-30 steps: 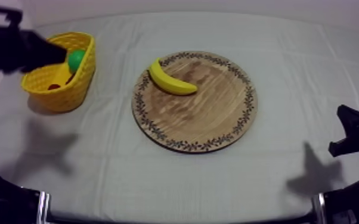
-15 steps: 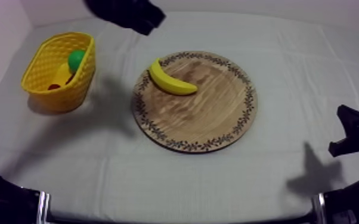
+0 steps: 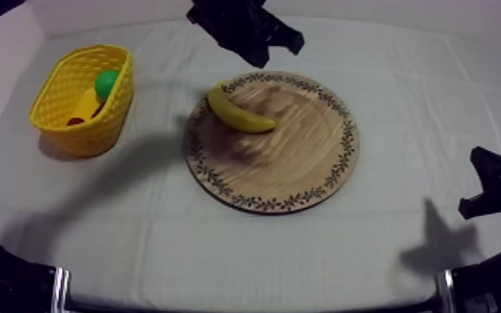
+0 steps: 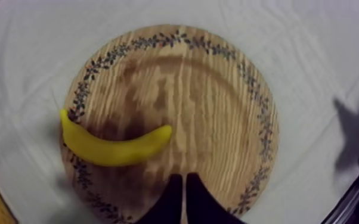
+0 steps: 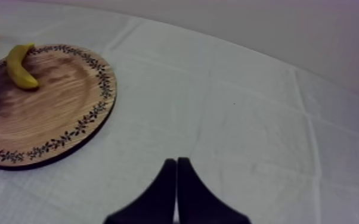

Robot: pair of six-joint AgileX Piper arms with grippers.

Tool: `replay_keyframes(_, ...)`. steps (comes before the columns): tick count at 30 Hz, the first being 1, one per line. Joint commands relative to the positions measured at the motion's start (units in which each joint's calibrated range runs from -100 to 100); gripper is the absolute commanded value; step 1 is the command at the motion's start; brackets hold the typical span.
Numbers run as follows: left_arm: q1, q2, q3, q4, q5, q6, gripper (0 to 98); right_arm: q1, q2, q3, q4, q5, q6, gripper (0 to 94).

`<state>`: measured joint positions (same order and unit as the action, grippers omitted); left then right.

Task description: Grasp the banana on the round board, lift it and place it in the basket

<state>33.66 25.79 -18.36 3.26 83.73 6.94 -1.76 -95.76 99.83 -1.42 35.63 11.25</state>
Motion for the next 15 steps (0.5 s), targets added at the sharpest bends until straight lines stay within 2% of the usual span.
replay_keyframes(1, -0.2, 0.5, -0.3, 0.26, -1.2, 7.7, 0.0, 0.0, 0.0, 0.1, 0.0, 0.0, 0.0, 0.2)
replay_keyframes(6, -0.9, 1.4, -0.7, 1.41, -3.3, 15.5, 0.0, 0.0, 0.0, 0.1, 0.0, 0.0, 0.0, 0.2)
replay_keyframes(11, -1.5, 1.3, 1.7, 1.46, -3.6, 24.5, 0.0, 0.0, 0.0, 0.1, 0.0, 0.0, 0.0, 0.2)
replay_keyframes(15, -1.8, 0.6, 5.5, 1.78, -2.5, 30.1, 2.7, 0.0, 0.0, 0.1, 0.0, 0.0, 0.0, 0.2)
